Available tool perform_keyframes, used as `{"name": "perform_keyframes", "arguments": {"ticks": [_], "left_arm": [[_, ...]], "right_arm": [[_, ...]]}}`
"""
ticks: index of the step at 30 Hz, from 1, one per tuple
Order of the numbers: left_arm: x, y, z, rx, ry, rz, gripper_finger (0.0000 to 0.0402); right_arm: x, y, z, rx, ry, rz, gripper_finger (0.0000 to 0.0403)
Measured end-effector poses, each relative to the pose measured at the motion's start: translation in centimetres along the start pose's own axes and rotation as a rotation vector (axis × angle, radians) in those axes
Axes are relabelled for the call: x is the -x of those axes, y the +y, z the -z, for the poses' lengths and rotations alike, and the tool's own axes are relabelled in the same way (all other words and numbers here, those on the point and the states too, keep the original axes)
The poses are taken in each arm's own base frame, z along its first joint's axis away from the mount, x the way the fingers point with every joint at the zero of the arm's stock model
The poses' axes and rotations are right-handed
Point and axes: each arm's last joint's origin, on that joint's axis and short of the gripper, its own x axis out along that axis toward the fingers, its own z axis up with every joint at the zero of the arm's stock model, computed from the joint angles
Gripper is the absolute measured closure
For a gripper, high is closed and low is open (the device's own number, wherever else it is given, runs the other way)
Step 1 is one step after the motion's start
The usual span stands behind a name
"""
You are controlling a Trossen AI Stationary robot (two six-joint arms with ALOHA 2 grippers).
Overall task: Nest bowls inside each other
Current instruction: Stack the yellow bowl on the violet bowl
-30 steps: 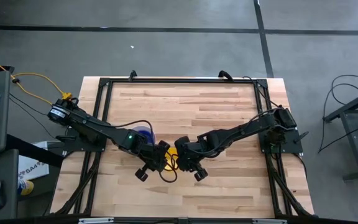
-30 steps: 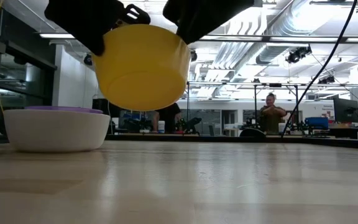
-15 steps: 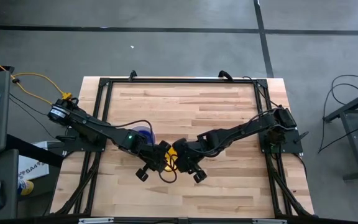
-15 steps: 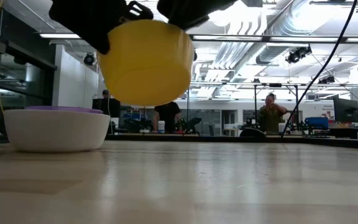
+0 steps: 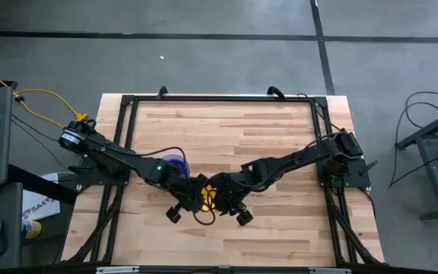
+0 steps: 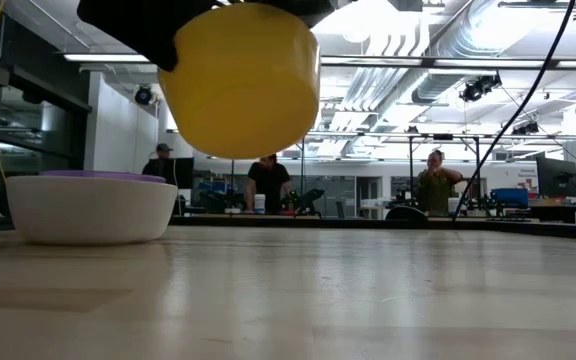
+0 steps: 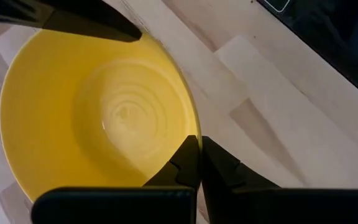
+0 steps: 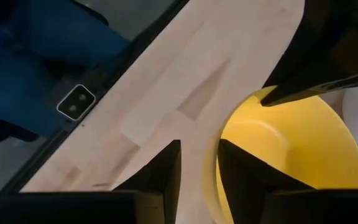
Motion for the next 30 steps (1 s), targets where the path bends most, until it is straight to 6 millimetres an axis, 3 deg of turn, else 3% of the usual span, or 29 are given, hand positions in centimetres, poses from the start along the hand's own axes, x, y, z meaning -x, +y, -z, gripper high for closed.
{"name": "perform_keyframes", "arguments": {"ticks": [11, 16, 30], "left_arm": [[0.0, -0.1, 0.2, 0.010, 0.024, 0.010, 0.0401], [-0.3, 0.0, 0.6, 0.039, 0.070, -0.011, 0.0401], [-0.3, -0.2, 0.8, 0.066, 0.087, 0.013, 0.0401]], "right_arm": [[0.0, 0.3, -0.5, -0.039, -0.066, -0.127, 0.0309], [0.2, 1.6, -1.2, -0.019, -0.114, -0.238, 0.0309], [2.7, 3.2, -1.3, -0.022, -0.033, -0.047, 0.0309]]}}
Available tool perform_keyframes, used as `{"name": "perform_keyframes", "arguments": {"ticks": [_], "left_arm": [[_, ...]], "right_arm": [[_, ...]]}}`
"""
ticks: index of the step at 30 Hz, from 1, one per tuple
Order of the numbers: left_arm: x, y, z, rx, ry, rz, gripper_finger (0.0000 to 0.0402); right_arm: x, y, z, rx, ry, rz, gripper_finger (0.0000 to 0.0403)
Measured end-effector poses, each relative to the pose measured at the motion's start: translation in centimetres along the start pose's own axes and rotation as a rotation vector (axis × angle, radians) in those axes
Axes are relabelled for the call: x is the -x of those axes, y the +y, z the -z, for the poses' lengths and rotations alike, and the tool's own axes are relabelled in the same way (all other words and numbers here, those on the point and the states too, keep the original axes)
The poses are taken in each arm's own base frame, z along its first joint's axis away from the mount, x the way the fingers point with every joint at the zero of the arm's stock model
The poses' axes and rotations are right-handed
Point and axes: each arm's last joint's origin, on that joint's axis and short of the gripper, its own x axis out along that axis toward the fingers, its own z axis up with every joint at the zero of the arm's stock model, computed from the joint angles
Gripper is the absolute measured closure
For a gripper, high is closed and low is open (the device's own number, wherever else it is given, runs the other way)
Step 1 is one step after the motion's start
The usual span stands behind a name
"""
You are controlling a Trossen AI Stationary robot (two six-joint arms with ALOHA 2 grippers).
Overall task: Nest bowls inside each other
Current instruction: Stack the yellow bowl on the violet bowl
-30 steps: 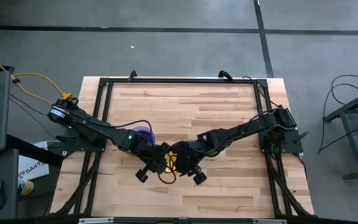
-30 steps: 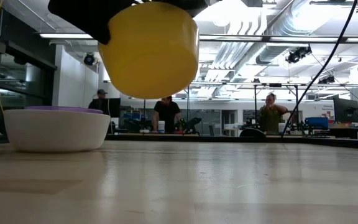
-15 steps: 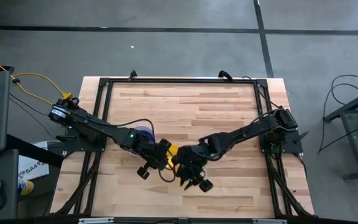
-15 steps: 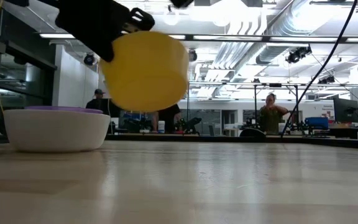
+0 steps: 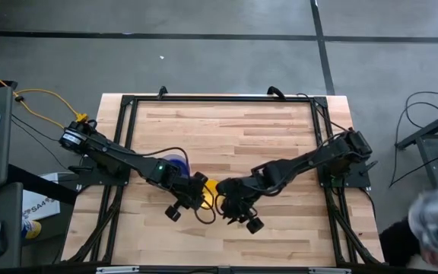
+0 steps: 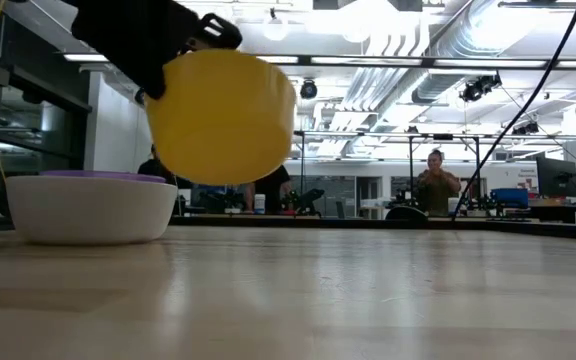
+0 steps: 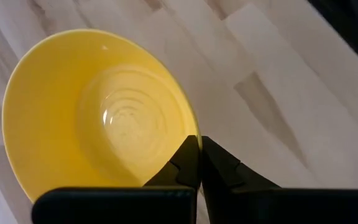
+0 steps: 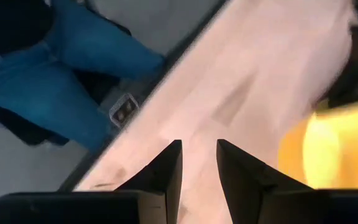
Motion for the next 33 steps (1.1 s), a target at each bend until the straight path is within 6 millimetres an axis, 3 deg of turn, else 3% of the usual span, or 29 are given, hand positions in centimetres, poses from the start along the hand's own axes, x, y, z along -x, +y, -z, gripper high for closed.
{"name": "perform_keyframes", "arguments": {"ticks": [9, 18, 25, 33], "left_arm": [[0.6, -0.1, 1.1, 0.089, 0.124, -0.072, 0.0401], [3.4, 0.3, -0.3, 0.117, 0.181, -0.156, 0.0401], [3.8, -0.1, 1.2, 0.235, 0.337, -0.158, 0.0401], [4.2, -0.9, 1.5, 0.260, 0.389, -0.213, 0.0401]], "right_arm": [[0.2, 0.5, 0.8, -0.094, 0.094, 0.029, 0.0309], [0.3, 0.4, 1.3, -0.135, 0.148, 0.062, 0.0309], [0.4, 0.6, 2.3, -0.200, 0.254, 0.131, 0.0309], [-0.8, 0.3, 4.7, -0.268, 0.328, 0.137, 0.0309]]}}
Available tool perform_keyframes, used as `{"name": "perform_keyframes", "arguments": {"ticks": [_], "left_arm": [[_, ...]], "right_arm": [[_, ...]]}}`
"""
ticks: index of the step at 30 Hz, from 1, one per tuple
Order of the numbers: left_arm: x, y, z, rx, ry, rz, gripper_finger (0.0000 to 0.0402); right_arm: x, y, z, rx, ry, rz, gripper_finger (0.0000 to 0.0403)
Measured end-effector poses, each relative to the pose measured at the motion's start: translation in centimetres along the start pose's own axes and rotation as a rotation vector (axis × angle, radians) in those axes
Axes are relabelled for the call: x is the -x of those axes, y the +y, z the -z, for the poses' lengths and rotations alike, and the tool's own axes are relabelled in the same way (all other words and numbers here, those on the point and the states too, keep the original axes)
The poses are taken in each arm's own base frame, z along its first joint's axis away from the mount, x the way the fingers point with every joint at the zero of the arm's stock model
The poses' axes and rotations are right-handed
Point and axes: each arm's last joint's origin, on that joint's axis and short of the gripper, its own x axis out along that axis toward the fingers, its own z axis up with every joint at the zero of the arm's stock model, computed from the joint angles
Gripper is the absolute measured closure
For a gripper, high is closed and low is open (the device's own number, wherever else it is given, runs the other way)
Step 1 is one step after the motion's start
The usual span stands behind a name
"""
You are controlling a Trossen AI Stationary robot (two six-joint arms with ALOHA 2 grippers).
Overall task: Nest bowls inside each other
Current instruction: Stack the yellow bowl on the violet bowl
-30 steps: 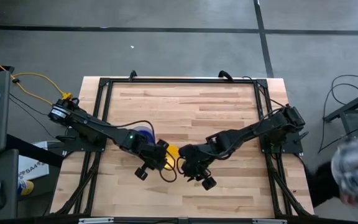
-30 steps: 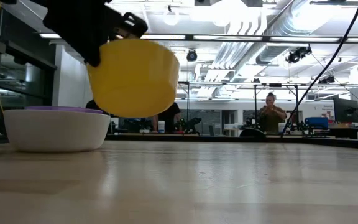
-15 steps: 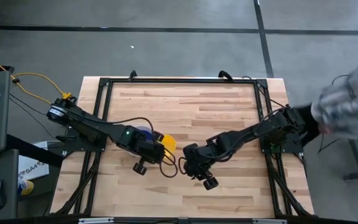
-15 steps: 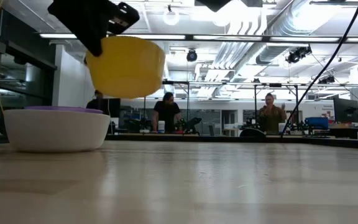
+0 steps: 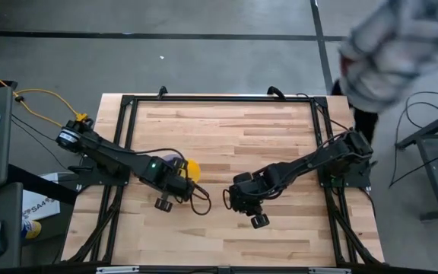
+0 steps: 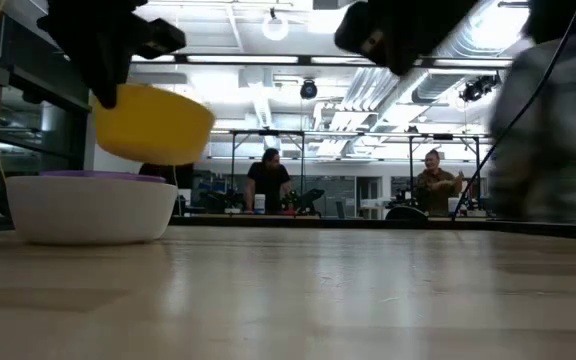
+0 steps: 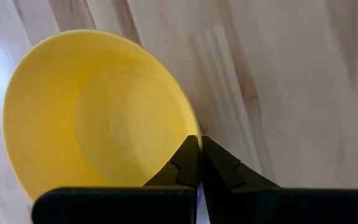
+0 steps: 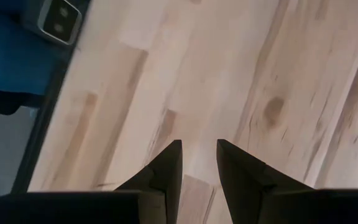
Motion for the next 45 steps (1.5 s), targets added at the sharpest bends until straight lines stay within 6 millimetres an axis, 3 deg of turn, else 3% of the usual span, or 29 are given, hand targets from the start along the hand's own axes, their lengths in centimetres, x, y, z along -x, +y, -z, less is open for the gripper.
{"name": "perform_keyframes", "arguments": {"ticks": [7, 12, 16, 21, 35, 45], "left_arm": [[-0.7, -1.5, 2.3, 0.092, 0.028, -0.074, 0.0401], [0.1, -2.6, 3.6, 0.131, -0.028, -0.105, 0.0401], [0.7, -2.9, 4.8, 0.156, -0.074, -0.131, 0.0401], [-0.1, -2.7, 6.2, 0.174, -0.084, -0.133, 0.0401], [-1.8, -3.0, 6.4, 0.113, -0.123, -0.123, 0.0401], [-3.6, -1.0, 6.5, 0.143, -0.097, -0.061, 0.0398]], "right_arm": [[-1.4, -0.1, 1.1, -0.036, 0.026, -0.003, 0.0309], [-1.4, -0.2, 0.7, -0.031, -0.010, -0.006, 0.0309], [-1.4, -0.2, 0.6, -0.030, -0.027, -0.007, 0.0309], [-1.4, -0.1, 0.3, -0.048, -0.052, -0.011, 0.0309], [-1.3, 0.0, -0.2, -0.040, -0.099, -0.042, 0.0309], [-1.4, 0.2, -0.2, -0.035, -0.104, -0.049, 0.0309]]}}
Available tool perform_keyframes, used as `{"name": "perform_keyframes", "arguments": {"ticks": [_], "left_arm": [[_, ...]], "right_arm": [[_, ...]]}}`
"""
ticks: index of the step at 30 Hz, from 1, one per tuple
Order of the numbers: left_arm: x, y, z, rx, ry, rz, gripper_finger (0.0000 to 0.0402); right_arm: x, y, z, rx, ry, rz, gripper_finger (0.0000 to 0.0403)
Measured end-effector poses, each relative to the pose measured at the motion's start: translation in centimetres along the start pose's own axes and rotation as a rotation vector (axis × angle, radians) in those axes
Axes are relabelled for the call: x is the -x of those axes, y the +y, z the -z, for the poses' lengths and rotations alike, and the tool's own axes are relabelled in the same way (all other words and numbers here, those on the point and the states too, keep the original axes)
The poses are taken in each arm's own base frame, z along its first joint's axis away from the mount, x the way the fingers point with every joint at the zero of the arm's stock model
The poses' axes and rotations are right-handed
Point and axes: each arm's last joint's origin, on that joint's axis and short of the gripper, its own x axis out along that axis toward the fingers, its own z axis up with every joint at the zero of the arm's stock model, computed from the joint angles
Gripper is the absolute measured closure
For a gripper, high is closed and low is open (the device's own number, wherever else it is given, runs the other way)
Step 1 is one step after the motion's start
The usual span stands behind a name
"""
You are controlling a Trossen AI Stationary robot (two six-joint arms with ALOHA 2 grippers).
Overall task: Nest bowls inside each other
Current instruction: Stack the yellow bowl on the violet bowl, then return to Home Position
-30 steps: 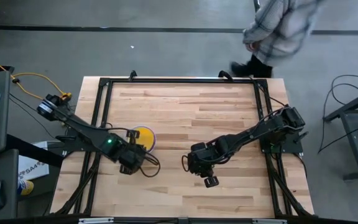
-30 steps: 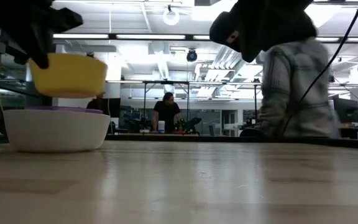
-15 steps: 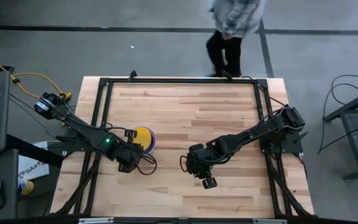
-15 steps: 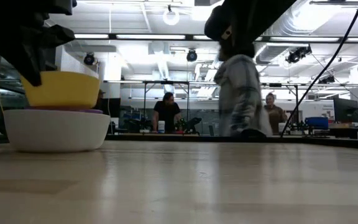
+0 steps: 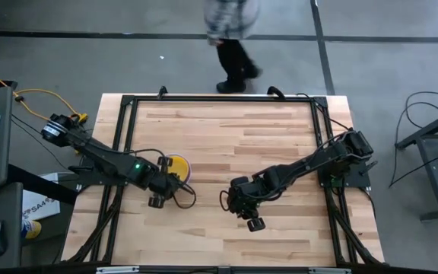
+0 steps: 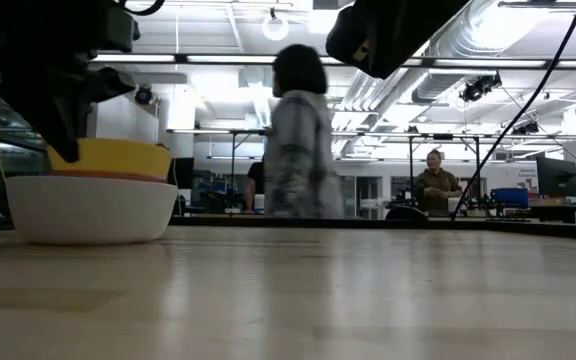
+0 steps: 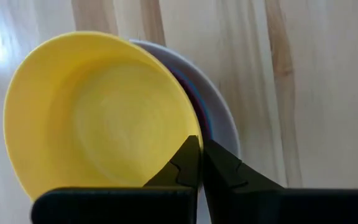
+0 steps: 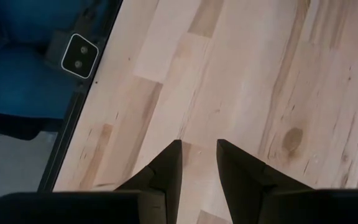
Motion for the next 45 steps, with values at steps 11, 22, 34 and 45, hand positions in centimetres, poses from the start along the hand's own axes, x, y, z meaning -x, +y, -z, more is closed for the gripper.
{"name": "perform_keyframes", "arguments": {"ticks": [11, 22, 34, 45], "left_arm": [[-0.3, 0.7, -0.5, 0.009, -0.036, 0.001, 0.0349], [-0.3, 0.7, -0.5, 0.032, -0.035, 0.001, 0.0343], [1.9, 0.9, -2.0, 0.017, -0.069, 0.006, 0.0343], [3.0, 1.1, -2.5, 0.016, -0.064, 0.002, 0.0343]], "right_arm": [[0.0, 0.1, 0.0, -0.001, -0.001, -0.004, 0.0309], [0.0, 0.1, 0.0, 0.001, -0.005, -0.005, 0.0309], [0.0, 0.1, -0.1, 0.001, -0.010, -0.005, 0.0309], [0.5, 0.0, -1.4, 0.029, -0.139, -0.007, 0.0309]]}}
